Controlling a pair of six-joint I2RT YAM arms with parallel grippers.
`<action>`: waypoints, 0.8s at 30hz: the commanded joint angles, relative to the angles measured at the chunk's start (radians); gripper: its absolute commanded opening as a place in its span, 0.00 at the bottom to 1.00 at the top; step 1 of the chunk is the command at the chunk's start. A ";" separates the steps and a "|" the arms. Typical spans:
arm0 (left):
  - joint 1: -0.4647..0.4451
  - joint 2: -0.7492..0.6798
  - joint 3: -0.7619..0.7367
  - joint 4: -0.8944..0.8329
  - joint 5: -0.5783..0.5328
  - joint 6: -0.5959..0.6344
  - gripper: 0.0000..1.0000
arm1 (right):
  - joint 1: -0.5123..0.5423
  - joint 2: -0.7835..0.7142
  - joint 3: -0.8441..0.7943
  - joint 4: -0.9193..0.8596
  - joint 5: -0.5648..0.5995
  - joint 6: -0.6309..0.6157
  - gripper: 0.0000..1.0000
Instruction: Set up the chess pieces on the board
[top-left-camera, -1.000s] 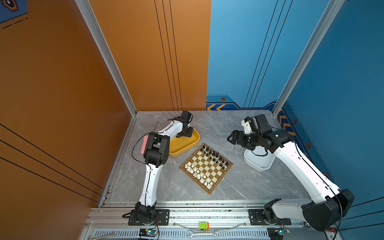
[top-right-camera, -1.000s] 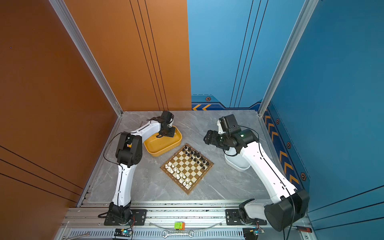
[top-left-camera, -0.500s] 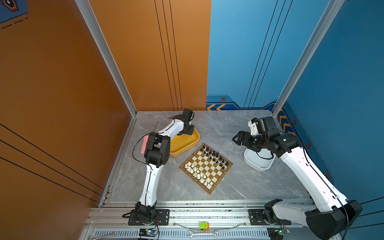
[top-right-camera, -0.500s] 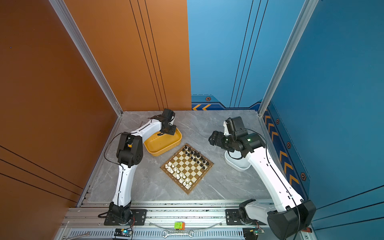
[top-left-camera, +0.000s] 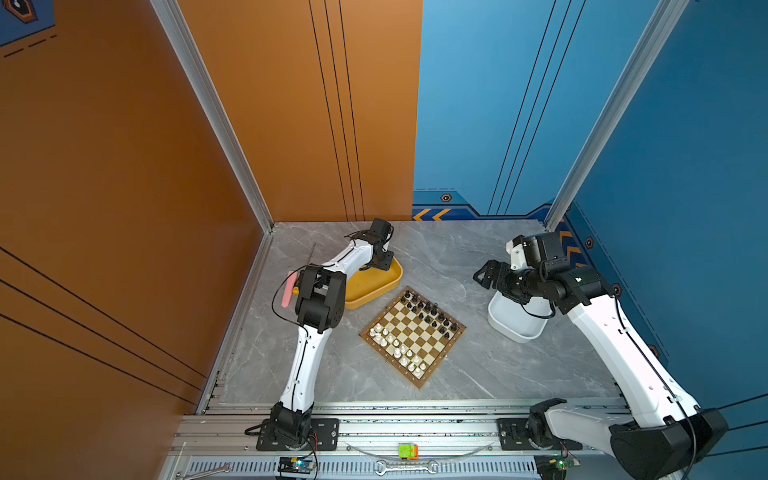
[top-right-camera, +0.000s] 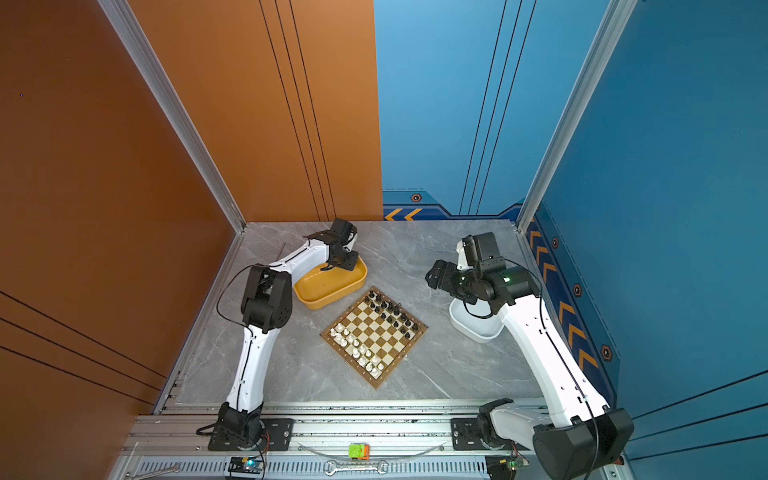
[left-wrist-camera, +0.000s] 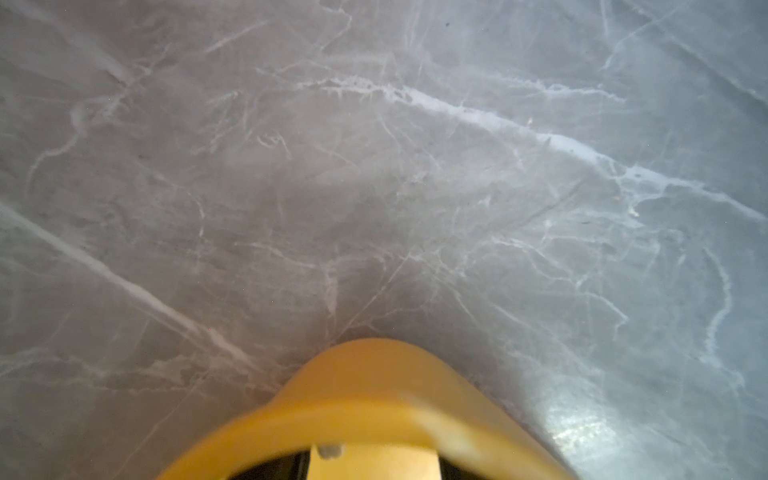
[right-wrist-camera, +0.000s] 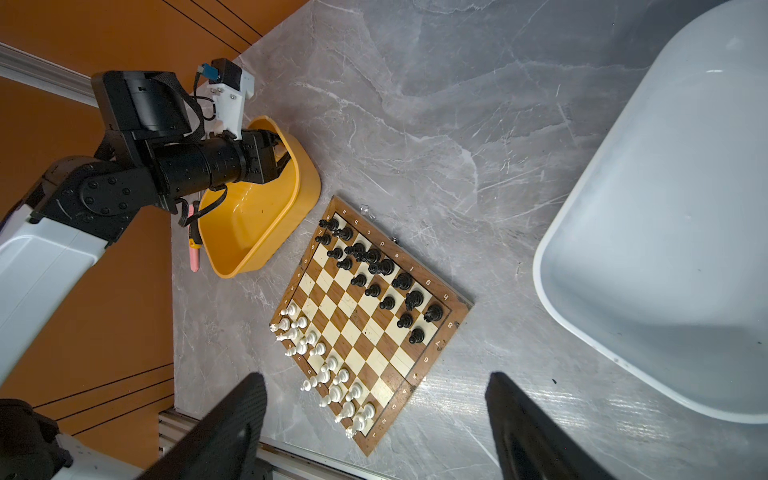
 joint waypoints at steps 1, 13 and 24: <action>0.013 0.005 -0.001 -0.037 0.022 0.016 0.45 | -0.007 -0.017 -0.016 -0.030 -0.015 -0.014 0.86; 0.019 -0.038 -0.073 -0.037 0.043 0.001 0.37 | -0.009 -0.011 -0.014 -0.030 -0.017 -0.014 0.85; 0.050 -0.093 -0.142 -0.037 0.101 -0.064 0.38 | -0.010 -0.031 -0.016 -0.030 -0.017 -0.008 0.85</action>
